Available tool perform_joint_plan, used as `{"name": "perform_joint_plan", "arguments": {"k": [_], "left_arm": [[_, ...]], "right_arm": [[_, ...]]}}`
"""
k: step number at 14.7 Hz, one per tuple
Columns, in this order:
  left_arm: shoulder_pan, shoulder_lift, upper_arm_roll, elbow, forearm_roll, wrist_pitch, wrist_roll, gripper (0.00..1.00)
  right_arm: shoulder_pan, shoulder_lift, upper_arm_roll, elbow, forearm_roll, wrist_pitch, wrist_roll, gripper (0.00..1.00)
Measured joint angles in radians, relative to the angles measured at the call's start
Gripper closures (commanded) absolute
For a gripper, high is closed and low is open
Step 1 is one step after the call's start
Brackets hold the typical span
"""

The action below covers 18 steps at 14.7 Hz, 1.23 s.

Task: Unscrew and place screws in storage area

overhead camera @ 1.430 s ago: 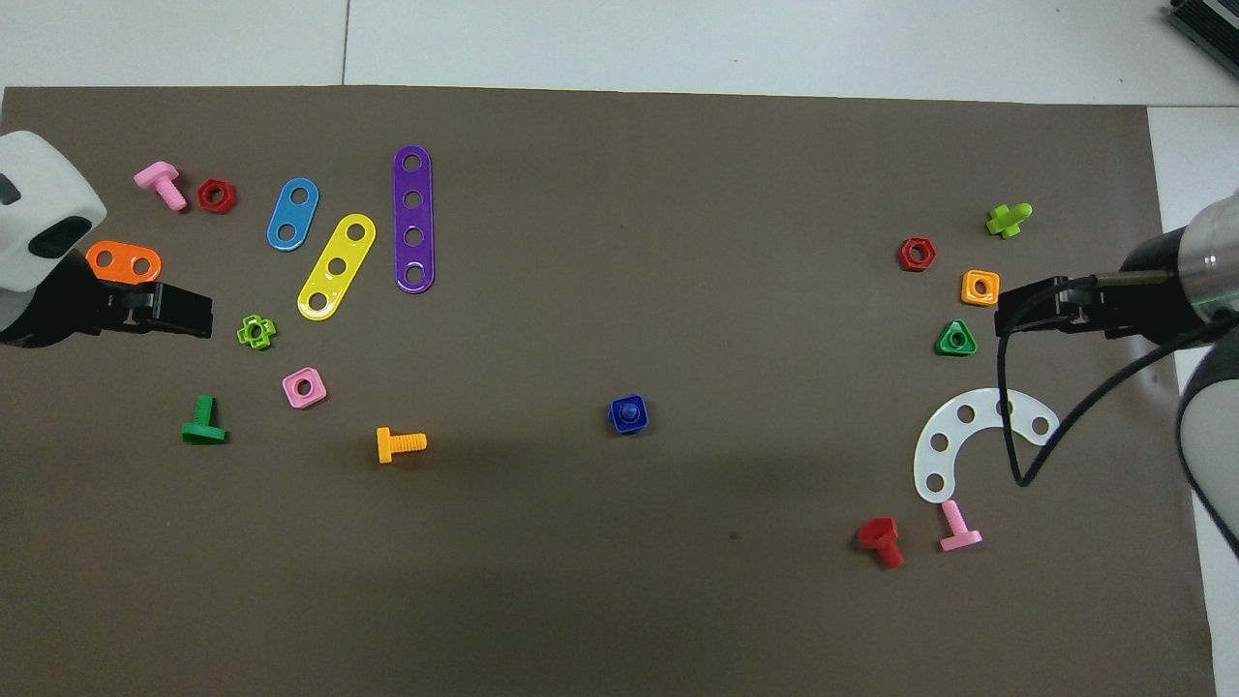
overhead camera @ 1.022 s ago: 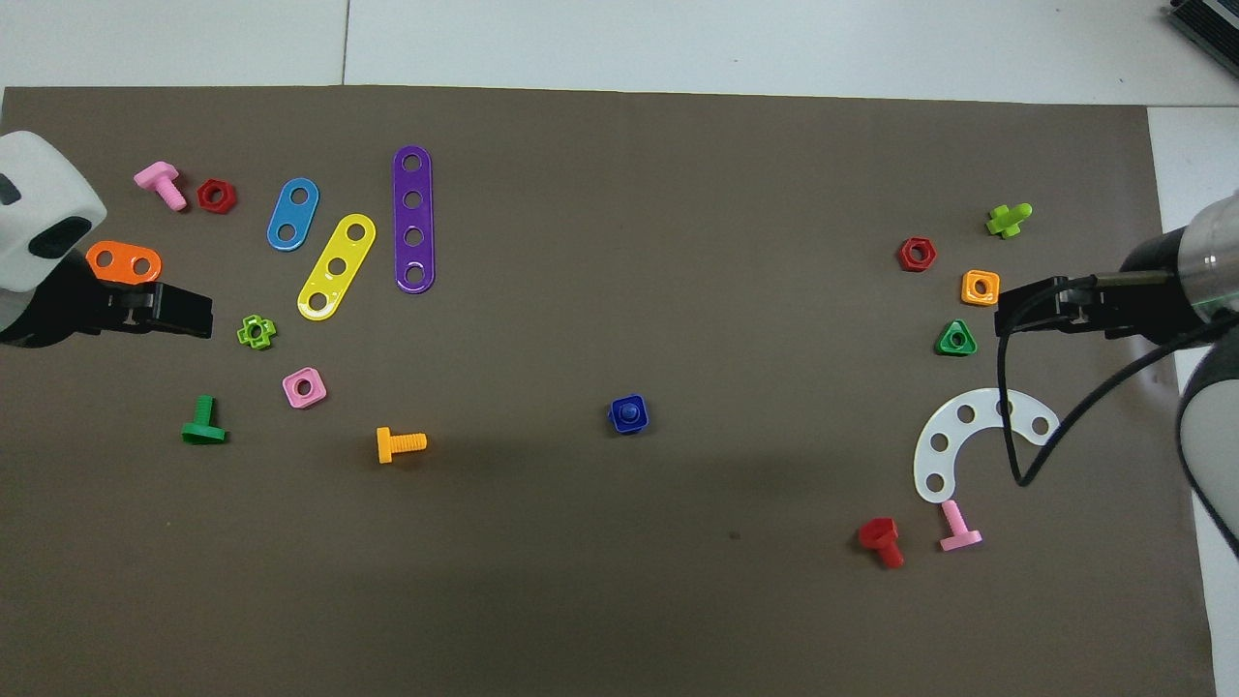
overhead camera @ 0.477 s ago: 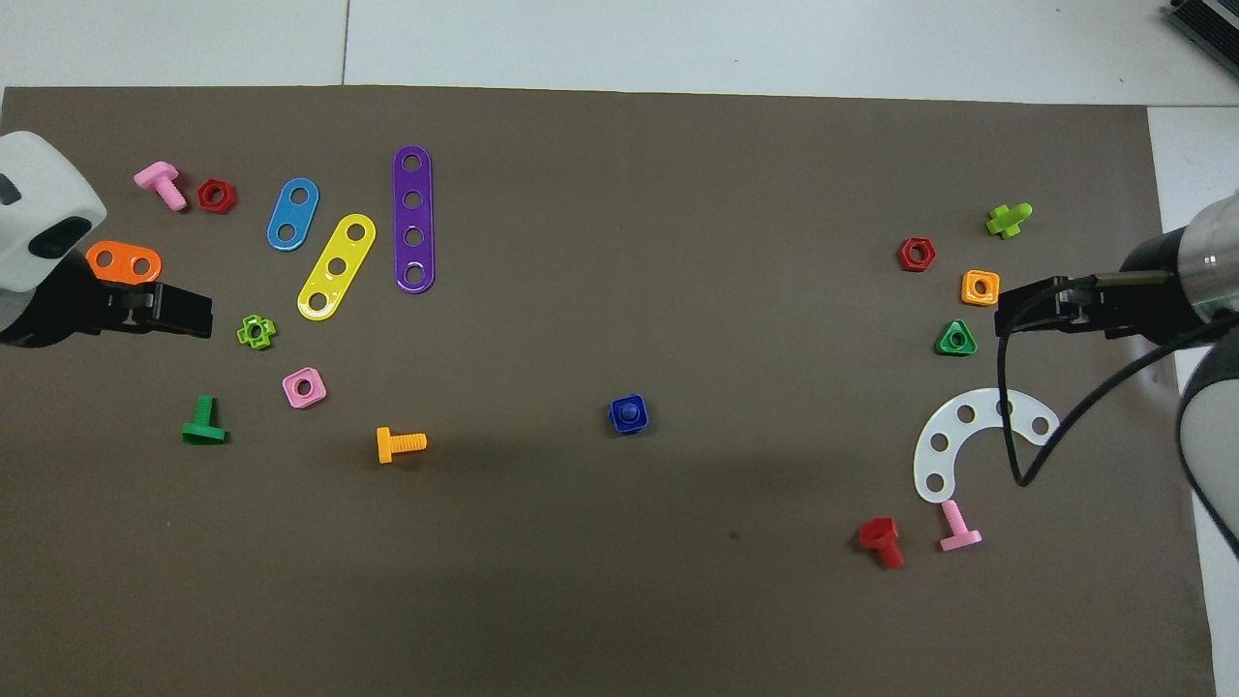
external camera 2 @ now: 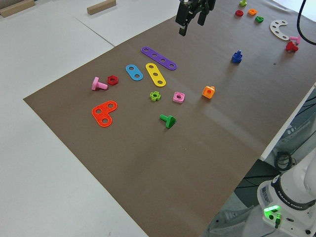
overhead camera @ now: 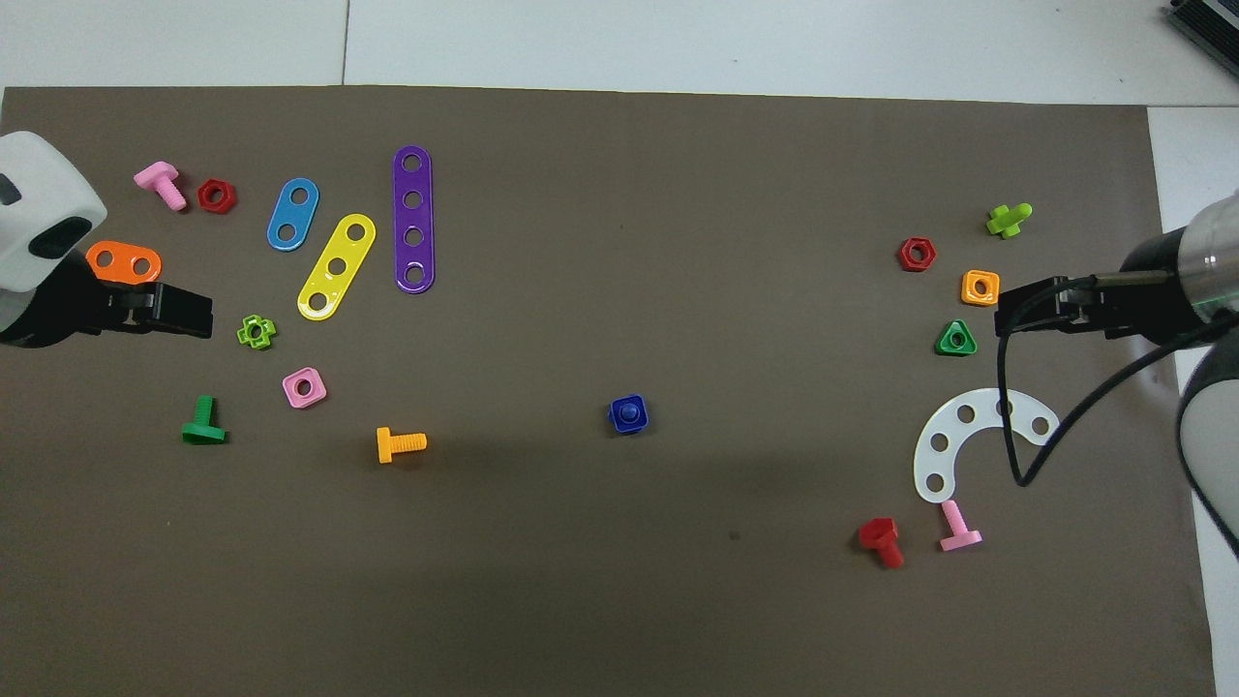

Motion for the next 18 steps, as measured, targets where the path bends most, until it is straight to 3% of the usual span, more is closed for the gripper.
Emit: {"name": "perform_joint_plan", "arguments": {"k": [6, 18], "left_arm": [[-0.009, 0.000, -0.025, -0.010, 0.000, -0.005, -0.004, 0.00], [-0.198, 0.008, -0.035, -0.031, -0.028, 0.038, -0.296, 0.00]], "right_arm": [[0.000, 0.000, 0.000, 0.000, 0.000, 0.000, 0.000, 0.00], [0.000, 0.000, 0.000, 0.000, 0.000, 0.000, 0.000, 0.00]]}}
